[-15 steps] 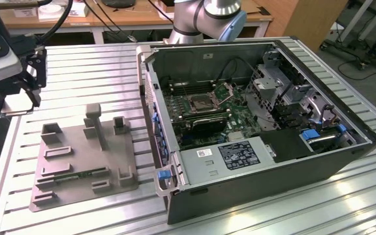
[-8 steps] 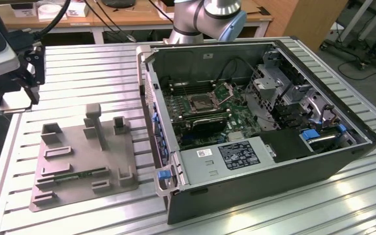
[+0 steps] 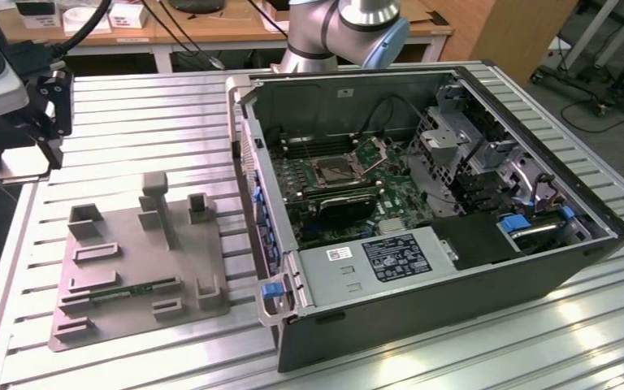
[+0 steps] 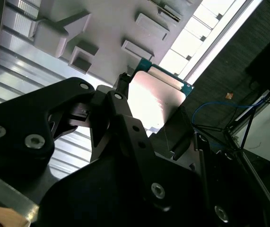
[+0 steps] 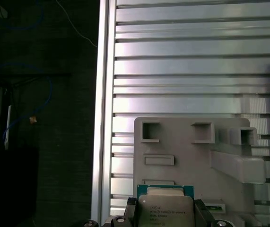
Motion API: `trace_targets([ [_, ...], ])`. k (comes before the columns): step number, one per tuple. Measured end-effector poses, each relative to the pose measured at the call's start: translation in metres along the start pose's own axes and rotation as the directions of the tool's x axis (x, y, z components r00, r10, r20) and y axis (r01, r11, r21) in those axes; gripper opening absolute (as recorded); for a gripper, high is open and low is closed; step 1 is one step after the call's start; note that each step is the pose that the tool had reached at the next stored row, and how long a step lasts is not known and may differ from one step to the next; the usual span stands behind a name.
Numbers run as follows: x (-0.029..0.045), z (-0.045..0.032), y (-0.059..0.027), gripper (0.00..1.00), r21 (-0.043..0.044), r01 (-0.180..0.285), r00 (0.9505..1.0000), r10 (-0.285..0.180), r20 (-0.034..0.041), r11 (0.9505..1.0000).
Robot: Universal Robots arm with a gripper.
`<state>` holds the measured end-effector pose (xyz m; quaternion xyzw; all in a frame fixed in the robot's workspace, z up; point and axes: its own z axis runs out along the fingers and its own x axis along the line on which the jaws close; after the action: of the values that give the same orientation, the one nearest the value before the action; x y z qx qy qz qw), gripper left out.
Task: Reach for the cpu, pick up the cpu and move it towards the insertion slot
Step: 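Pick up the cpu and move it towards the insertion slot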
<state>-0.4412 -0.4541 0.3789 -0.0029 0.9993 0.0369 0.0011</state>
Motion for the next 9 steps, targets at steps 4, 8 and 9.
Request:
trace_targets([
  [4, 0.0, -0.0004, 0.0, 0.54, 0.0002, 0.0, 1.0, 0.0, -0.0003, 1.0],
  [8, 0.0001, -0.0011, 0.0001, 0.54, 0.0002, 0.0, 1.0, 0.0, -0.0002, 1.0],
  [9, 0.0, -0.0015, 0.0001, 0.54, 0.0002, 0.0, 1.0, 0.0, -0.0002, 1.0],
])
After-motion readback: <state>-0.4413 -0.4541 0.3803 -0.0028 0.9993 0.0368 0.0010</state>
